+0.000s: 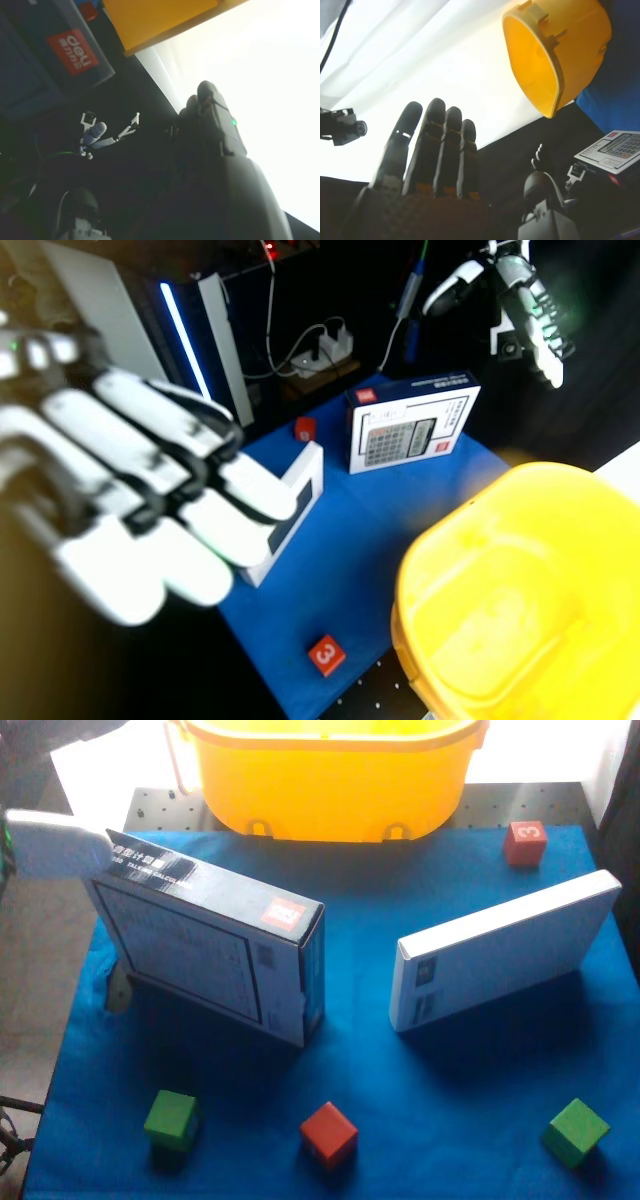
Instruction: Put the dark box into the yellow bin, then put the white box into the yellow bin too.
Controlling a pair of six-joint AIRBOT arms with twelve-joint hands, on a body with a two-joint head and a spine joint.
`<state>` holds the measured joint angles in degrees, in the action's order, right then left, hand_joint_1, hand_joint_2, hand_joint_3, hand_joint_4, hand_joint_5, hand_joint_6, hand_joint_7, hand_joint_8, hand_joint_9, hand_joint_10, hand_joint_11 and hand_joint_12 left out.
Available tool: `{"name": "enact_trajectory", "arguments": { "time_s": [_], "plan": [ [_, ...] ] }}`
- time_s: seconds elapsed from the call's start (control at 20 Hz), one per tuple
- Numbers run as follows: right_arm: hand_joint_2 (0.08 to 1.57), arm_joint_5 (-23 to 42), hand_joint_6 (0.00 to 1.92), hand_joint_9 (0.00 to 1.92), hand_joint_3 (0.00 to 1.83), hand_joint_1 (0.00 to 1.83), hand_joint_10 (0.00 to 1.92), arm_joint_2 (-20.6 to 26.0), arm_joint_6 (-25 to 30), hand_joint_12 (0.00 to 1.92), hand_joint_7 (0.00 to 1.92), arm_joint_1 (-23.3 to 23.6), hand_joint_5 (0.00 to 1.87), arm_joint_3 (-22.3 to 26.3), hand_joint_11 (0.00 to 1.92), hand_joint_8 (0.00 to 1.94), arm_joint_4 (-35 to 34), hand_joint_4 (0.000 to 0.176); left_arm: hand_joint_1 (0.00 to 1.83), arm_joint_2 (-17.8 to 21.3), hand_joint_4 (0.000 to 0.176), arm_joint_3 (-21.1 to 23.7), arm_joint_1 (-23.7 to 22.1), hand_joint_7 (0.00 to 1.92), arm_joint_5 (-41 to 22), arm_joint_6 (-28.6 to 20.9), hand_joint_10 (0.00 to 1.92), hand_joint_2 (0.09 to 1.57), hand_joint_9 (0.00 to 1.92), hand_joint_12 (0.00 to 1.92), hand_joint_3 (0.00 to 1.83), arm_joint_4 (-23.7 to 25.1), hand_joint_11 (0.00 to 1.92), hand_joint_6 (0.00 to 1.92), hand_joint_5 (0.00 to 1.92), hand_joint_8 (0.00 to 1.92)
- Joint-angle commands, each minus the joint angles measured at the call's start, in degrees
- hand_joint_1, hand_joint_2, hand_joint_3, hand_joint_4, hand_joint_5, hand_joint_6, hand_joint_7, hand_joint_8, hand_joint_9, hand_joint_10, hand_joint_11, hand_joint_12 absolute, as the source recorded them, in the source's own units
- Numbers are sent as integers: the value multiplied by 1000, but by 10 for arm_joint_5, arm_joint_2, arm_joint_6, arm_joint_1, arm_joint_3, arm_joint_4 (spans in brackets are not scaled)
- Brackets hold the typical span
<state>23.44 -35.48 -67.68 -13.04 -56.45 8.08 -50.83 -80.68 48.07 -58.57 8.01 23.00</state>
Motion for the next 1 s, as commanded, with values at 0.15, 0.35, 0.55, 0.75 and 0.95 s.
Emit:
{"name": "enact_trajectory", "arguments": {
  "time_s": [0.15,0.35,0.55,0.75,0.95],
  "plan": [
    [1143,69,0,482,2,101,0,-1,-1,1135,520,2,434,-2,0,0,-10,0,411,5,111,0,-29,204,-20,-37,5,777,187,40,0,27,160,4,44,4],
    [1173,69,0,480,6,38,1,-5,-1,1133,492,0,427,-3,0,0,-11,0,421,4,122,2,-46,211,12,-46,0,785,165,29,3,71,142,6,59,1],
    [1129,69,0,433,0,65,1,-10,-1,1050,454,-3,411,-5,0,0,-11,0,309,-2,155,1,-51,185,29,-56,2,836,172,26,20,100,137,2,51,0],
    [1081,69,6,455,0,84,7,-12,-1,1069,478,-4,432,-5,0,6,-11,0,363,-17,115,-6,-57,199,41,-66,11,834,204,53,6,123,196,0,32,4],
    [1050,69,7,480,0,70,7,-12,-1,1137,506,-6,465,-5,0,5,-12,0,537,-49,159,-31,-72,264,55,-105,6,803,271,80,0,163,235,5,98,4]
  ]
}}
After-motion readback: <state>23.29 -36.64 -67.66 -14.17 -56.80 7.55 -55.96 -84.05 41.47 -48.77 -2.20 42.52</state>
